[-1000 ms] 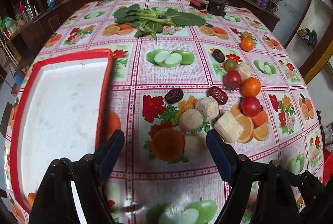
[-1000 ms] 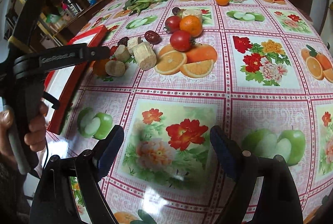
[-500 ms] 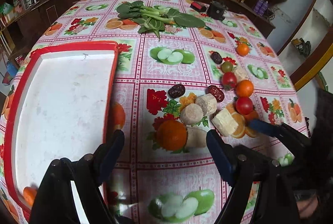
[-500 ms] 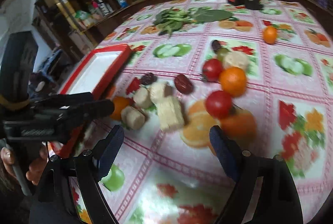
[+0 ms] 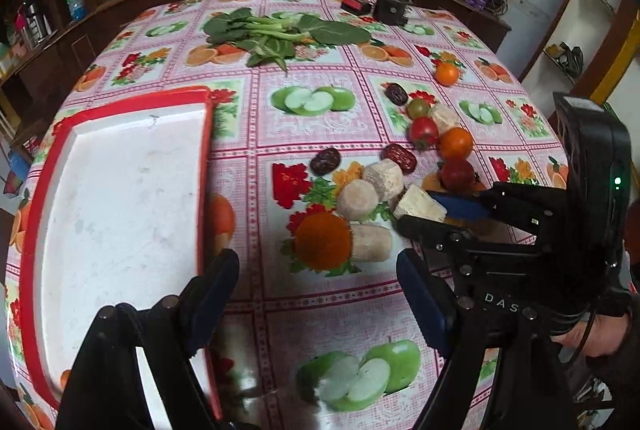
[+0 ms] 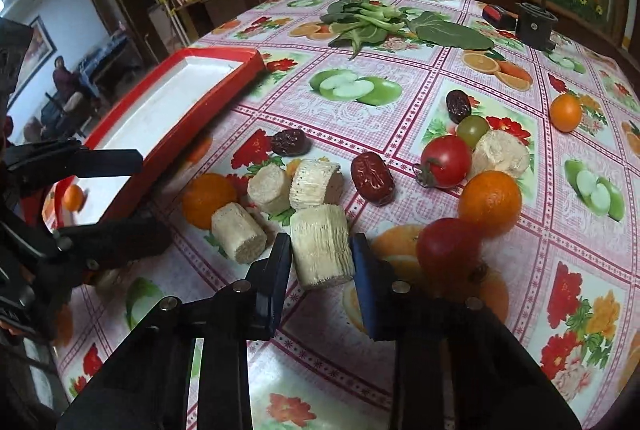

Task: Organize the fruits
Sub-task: 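Grasp the pale root chunk with the right gripper while the left gripper grasps another orange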

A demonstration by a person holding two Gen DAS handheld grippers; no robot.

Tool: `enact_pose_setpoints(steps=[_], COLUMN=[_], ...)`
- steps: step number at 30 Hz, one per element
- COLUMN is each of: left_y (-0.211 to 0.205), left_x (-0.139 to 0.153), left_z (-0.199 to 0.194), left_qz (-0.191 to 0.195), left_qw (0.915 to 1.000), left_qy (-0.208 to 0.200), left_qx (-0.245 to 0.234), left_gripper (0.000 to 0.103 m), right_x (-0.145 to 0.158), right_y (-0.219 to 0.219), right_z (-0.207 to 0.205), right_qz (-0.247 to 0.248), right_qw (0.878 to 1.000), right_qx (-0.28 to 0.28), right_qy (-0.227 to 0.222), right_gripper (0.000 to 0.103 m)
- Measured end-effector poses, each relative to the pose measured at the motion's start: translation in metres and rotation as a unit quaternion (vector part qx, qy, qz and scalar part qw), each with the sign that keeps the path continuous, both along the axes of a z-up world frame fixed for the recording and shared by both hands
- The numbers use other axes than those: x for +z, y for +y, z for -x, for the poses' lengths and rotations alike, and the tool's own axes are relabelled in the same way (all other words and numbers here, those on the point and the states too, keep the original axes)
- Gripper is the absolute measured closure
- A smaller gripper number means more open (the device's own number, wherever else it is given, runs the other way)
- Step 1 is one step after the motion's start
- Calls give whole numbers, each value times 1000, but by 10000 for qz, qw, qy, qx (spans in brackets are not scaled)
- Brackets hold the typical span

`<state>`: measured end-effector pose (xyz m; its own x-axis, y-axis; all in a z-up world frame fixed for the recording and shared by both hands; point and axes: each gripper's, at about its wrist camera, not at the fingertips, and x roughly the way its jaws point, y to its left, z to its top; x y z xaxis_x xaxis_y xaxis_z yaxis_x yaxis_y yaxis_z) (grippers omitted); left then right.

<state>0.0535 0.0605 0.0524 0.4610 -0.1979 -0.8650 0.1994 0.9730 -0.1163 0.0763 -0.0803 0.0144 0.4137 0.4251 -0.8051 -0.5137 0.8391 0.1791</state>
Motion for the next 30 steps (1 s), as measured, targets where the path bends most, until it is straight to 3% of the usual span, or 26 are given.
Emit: enact_pose_setpoints(steps=[9, 11, 15, 19, 24, 27, 30], left_y=[-10, -12, -22, -26, -12, -4, 3], left_x=[-15, -23, -32, -20, -10, -14, -21], left_z=[-12, -17, -8, 11, 4, -6, -14], left_qz=[67, 401, 1197, 888, 371, 182, 206], left_qw=[9997, 9979, 9860, 9922, 9986, 9992, 9988], left_qy=[224, 506, 1115, 797, 365, 299, 379], left_qx=[59, 63, -314, -352, 28, 201, 233], left_gripper=[20, 20, 20, 20, 20, 20, 20], right_x=[2, 4, 7, 10, 10, 9, 9], right_y=[-37, -42, -46, -52, -54, -52, -47], right_z=[9, 12, 17, 21, 19, 18, 18], right_qz=[-401, -437, -457, -444, -372, -401, -492], right_qw=[9975, 9971, 9969, 9969, 9972, 9971, 9974], right_qx=[-437, -476, -515, -562, -579, -577, -423], right_qy=[377, 411, 369, 316, 277, 298, 326], right_gripper=[73, 73, 73, 73, 72, 71, 61])
